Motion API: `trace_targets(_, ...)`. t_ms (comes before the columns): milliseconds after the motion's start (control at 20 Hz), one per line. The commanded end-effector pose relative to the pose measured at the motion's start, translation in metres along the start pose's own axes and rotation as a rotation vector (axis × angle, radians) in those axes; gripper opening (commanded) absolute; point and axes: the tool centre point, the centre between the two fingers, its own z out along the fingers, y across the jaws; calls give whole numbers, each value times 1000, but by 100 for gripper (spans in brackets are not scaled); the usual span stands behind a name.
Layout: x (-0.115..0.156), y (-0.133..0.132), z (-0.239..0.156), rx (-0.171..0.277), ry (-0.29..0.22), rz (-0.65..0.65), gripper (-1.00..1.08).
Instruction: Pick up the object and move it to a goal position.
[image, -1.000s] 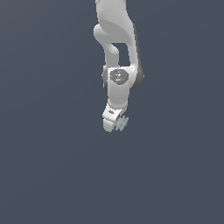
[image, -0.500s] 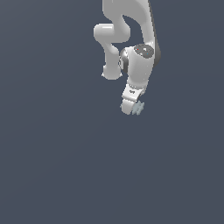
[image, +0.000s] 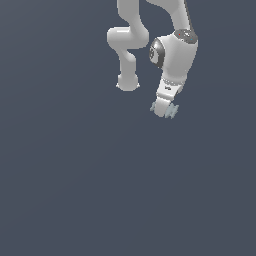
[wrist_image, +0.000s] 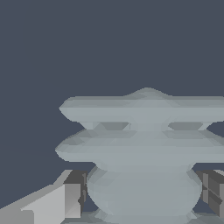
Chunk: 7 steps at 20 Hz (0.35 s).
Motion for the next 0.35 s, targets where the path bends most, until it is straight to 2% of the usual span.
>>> trace_targets(0,5,-8,-6,1,0,1,-100)
trace_targets(300,8,-11,-9,1,1,2,-100)
